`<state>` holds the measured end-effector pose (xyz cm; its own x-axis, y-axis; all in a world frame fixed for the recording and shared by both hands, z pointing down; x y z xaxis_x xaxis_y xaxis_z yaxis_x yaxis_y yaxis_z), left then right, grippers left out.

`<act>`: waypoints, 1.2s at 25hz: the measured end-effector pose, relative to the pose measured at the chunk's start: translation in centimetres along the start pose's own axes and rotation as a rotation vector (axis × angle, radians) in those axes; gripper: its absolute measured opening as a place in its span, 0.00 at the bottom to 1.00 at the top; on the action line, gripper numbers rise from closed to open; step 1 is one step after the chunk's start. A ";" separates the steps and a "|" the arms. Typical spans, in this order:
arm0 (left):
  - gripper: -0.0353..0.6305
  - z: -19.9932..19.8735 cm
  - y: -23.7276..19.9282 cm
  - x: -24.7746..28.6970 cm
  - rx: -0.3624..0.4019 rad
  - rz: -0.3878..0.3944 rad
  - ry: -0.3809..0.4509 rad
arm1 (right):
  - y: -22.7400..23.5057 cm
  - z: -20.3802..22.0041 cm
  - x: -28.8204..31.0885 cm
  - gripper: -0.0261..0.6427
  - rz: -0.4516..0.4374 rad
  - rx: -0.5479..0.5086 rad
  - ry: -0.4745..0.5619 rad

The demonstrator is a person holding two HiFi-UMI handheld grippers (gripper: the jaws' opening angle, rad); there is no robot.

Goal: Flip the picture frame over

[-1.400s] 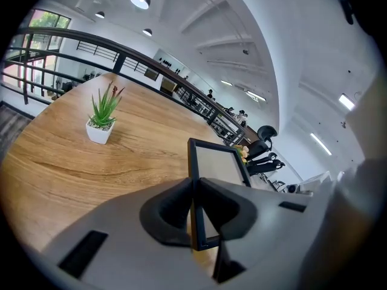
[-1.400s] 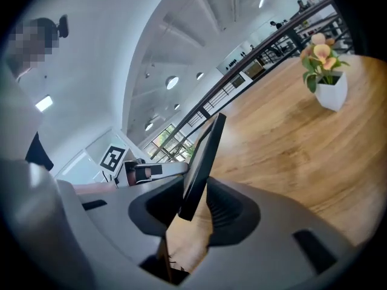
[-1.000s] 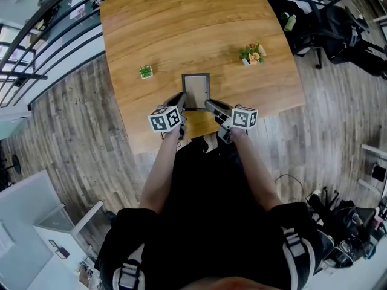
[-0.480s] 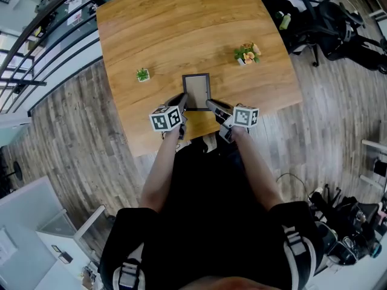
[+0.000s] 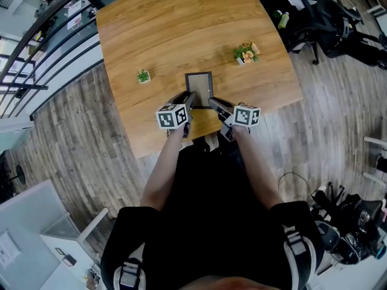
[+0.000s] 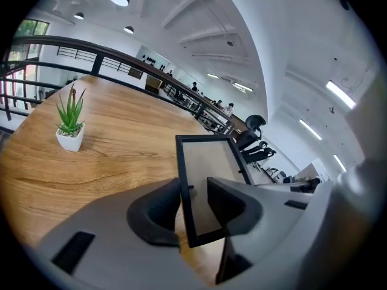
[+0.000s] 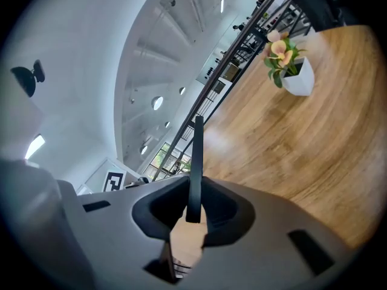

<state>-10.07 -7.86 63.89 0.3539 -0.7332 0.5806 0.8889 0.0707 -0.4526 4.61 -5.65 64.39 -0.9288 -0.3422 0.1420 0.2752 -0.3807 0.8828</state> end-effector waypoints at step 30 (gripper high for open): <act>0.33 -4.3 4.7 -0.7 -0.112 0.176 0.081 | -2.5 -1.2 1.5 0.15 0.247 -0.633 -0.192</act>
<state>-7.40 -9.97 58.44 0.4721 -0.7685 0.4319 0.7763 0.1303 -0.6167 2.79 -6.24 61.85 -0.8320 -0.3473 0.4326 0.5207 -0.7579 0.3930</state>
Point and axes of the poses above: the fingertips, and each gripper's own axes: x forward along the fingers, y to its right, z out of its underside, the point moved 4 cm from there along -x, backward along the fingers, and after that the axes turned 10 degrees about -z, right-handed, at the moved point
